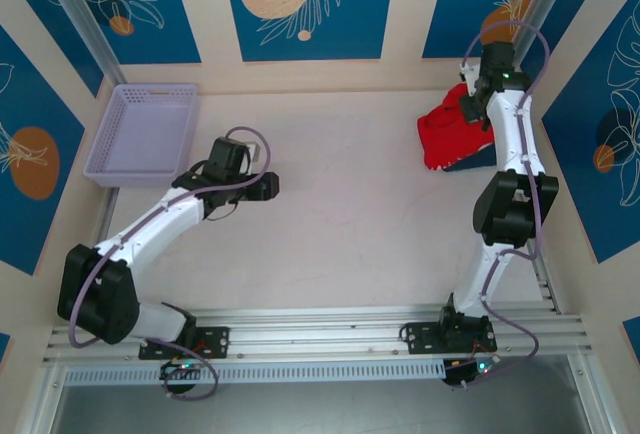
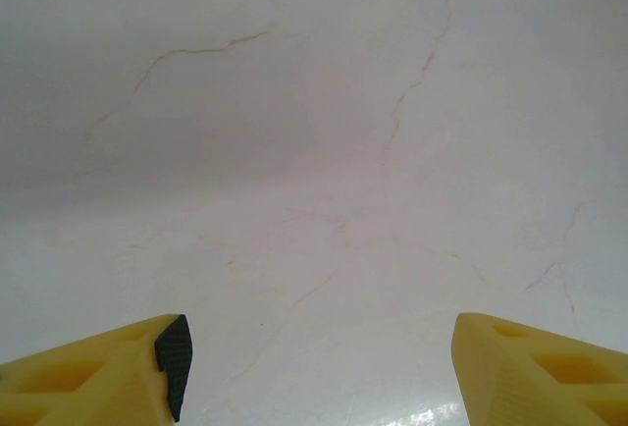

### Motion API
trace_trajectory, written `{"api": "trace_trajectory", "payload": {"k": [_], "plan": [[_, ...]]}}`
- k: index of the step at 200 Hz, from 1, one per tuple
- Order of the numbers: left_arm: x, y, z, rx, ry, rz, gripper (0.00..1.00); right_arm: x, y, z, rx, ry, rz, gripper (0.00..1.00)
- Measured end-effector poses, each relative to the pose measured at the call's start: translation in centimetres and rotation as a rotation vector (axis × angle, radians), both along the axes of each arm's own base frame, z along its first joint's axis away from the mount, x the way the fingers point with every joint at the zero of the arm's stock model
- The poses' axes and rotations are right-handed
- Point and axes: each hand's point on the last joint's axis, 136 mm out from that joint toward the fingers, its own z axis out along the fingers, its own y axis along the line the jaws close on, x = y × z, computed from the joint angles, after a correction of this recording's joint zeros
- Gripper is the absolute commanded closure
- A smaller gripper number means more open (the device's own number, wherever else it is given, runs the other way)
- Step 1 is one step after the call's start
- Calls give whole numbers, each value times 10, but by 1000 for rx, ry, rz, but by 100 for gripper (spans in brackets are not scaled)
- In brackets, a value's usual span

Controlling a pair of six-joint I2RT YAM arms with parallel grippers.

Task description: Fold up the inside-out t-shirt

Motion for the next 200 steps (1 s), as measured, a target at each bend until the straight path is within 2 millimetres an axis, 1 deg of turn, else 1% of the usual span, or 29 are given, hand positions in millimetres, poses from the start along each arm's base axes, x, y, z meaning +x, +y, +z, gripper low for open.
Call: {"api": "trace_trajectory", "payload": {"k": [15, 31, 35, 42, 52, 63, 68, 78, 89, 96, 109, 117, 129, 137, 149, 162, 168, 170, 184, 186, 189, 200], "plan": [[3, -6, -2, 2, 8, -11, 29, 2, -16, -2, -26, -7, -38, 96], [5, -10, -6, 4, 20, -20, 29, 7, -36, -12, -74, 4, -81, 89], [5, -12, -7, 5, 25, -23, 29, 8, -41, -15, -88, 10, -92, 86], [6, -13, -9, 6, 31, -26, 29, 11, -50, -23, -109, 21, -110, 78], [6, -16, -13, 9, 40, -31, 29, 15, -63, -39, -136, 43, -147, 66], [7, -18, -16, 11, 49, -36, 29, 19, -78, -54, -172, 73, -179, 58], [7, -19, -17, 11, 53, -39, 29, 21, -85, -60, -188, 84, -197, 52], [7, -20, -19, 14, 58, -42, 28, 25, -98, -71, -210, 95, -242, 46], [8, -22, -21, 16, 62, -44, 28, 28, -105, -78, -231, 106, -265, 39], [9, -23, -21, 16, 63, -46, 28, 28, -109, -80, -238, 106, -285, 36], [9, -24, -23, 18, 67, -47, 27, 27, -112, -78, -248, 99, -311, 33], [9, -24, -23, 19, 68, -47, 27, 28, -109, -73, -252, 83, -317, 30], [9, -24, -23, 19, 66, -46, 26, 31, -98, -63, -250, 49, -314, 28], [9, -23, -22, 22, 64, -44, 25, 32, -84, -54, -243, 25, -302, 26], [10, -21, -20, 30, 52, -35, 22, 28, -54, -41, -198, -21, -277, 20], [11, -15, -14, 42, 22, -20, 17, 16, -10, -27, -115, -79, -226, 11], [10, -12, -11, 49, 3, -10, 14, 6, 15, -20, -64, -112, -193, 9], [10, -10, -9, 49, -4, -3, 13, 3, 20, -19, -54, -118, -181, 8], [7, 3, 1, 69, -61, 31, 3, -29, 76, -6, 60, -191, -94, 2], [7, 6, 4, 78, -79, 34, 2, -32, 82, -4, 73, -202, -86, 1], [7, 9, 6, 79, -93, 49, 0, -40, 96, -2, 101, -224, -58, 0], [4, 25, 15, 109, -155, 91, 0, -68, 131, 2, 181, -276, 11, 1]]}}
